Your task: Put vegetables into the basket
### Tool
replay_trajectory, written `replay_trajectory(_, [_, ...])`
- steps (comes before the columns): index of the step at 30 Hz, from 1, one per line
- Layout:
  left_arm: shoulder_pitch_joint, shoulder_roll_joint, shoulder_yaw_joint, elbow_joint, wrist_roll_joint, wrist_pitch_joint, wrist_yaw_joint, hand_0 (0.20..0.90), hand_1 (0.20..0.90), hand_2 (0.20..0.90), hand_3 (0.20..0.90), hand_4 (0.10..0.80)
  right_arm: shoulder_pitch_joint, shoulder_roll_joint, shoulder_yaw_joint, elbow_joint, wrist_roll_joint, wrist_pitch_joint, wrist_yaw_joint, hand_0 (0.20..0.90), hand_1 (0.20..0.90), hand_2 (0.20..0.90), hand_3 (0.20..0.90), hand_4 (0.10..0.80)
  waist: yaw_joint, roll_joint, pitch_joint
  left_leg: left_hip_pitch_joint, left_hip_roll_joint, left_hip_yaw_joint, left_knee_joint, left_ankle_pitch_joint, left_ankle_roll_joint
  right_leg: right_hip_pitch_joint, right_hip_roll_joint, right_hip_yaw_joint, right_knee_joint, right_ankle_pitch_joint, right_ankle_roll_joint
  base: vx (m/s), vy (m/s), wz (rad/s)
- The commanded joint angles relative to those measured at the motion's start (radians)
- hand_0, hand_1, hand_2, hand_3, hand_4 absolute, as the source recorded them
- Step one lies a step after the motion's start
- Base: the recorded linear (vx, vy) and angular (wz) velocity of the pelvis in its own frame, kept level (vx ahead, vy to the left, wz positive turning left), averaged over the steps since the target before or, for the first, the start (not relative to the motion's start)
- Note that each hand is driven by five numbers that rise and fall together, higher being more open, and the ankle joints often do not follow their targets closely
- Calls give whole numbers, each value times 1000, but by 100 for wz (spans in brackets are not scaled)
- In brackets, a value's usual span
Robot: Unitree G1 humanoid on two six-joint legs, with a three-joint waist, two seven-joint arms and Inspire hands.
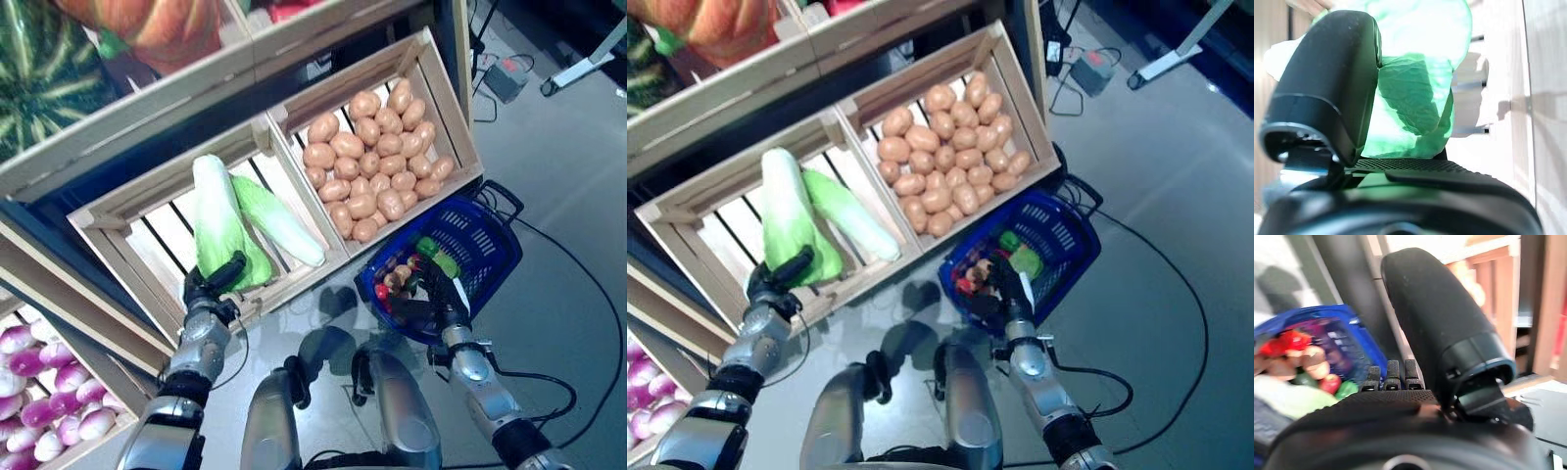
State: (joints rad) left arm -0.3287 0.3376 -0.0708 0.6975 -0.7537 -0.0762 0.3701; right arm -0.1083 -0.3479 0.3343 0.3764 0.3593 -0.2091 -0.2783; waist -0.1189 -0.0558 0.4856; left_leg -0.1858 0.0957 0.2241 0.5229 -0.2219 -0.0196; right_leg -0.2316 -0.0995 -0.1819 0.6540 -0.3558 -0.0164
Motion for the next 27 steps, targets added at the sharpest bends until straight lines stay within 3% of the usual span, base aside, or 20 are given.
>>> replay_trajectory(1, [6,3,-6,-130,98,-234,-45,300,300,300,300,400,45,15,-36,-74,-4,-140,77,900,900,900,900,800,16,53,-237,113,-39,-2,-113,-9,28,134,-20,-11,-201,83,16,110,-17,1])
replay_trajectory(9, [65,18,-45,-337,304,-262,-85,300,300,300,300,400,38,54,-77,-137,167,-158,268,900,900,900,900,800,35,69,-317,286,-67,-19,-368,70,22,318,18,-28,-460,164,32,38,-31,4])
replay_trajectory(16, [55,70,-93,-441,524,-269,-106,300,300,300,300,400,-1,91,-109,-155,392,-91,418,900,900,900,900,800,58,62,-367,362,-76,-19,-494,105,23,395,39,-47,-594,218,40,5,-34,7])
replay_trajectory(21, [10,88,-144,-491,612,-272,-138,300,300,300,300,400,-60,112,-141,-136,588,3,530,900,900,900,900,800,71,56,-395,398,-78,-22,-584,135,21,431,56,-55,-681,260,45,-9,-8,3])
replay_trajectory(27, [-17,105,-196,-509,693,-304,-161,300,300,300,300,400,-95,131,-159,-131,737,52,600,900,900,900,900,800,83,45,-414,410,-82,-26,-610,136,23,457,66,-63,-741,291,50,-13,-8,2])
